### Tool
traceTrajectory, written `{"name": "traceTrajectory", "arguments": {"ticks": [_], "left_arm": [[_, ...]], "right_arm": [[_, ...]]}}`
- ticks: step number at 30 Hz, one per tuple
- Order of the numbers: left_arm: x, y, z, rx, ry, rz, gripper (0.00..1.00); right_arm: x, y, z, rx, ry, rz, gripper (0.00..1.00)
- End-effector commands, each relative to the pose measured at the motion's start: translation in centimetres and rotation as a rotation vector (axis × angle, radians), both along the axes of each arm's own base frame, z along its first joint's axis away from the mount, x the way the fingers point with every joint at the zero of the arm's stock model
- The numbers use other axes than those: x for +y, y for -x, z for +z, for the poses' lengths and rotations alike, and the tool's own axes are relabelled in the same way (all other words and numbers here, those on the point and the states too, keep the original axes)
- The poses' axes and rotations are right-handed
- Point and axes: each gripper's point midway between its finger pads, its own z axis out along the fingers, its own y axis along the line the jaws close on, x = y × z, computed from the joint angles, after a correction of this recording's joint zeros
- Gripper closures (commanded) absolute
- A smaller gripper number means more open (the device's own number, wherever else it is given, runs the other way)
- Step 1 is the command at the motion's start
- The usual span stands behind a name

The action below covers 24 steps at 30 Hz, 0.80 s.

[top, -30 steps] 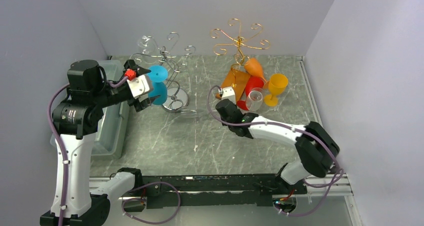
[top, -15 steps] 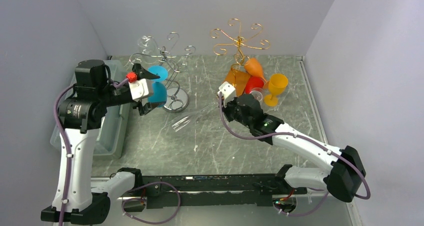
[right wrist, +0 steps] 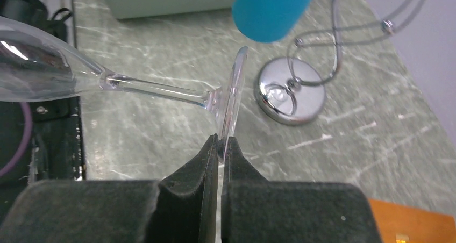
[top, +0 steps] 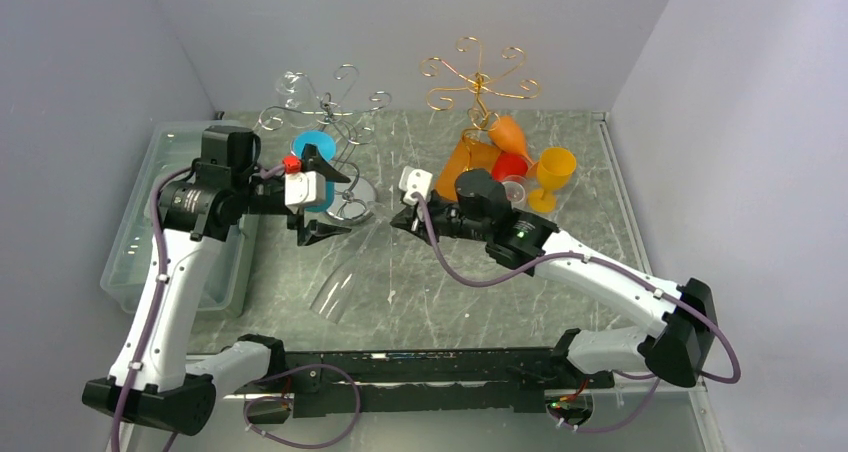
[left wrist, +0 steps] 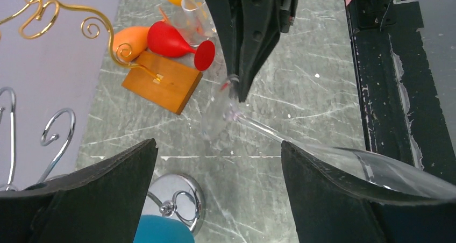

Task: Place the wine glass upside down on the wine glass rack
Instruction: Turn the wine glass upside down at the wine rack.

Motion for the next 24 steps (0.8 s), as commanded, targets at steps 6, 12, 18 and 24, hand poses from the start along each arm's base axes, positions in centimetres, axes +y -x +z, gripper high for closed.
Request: {"name": "traceTrajectory", "arguments": {"ticks": [6, 12, 18, 24], "left_arm": [[-1.4, 1.7, -1.9, 0.028, -0.057, -0.147, 0.12], [-1.6, 1.4, -1.9, 0.034, -0.075, -0.144, 0.23], [-2.1, 1.6, -1.5, 0.045, -0.079, -0.161, 0.33], [-2.1, 2.8, -2.6, 0.079, -0.132, -0.194, 0.54]], "right_arm": [[2.6, 2.3, 5.1, -0.104, -0.032, 0.152, 1.00], [3.4, 3.1, 5.9, -0.133, -0.018, 0.189, 1.00], [4.1, 3.5, 6.4, -0.154, -0.010, 0.209, 1.00], [4.7, 3.4, 7.4, -0.189, -0.032, 0.204, 1.00]]}}
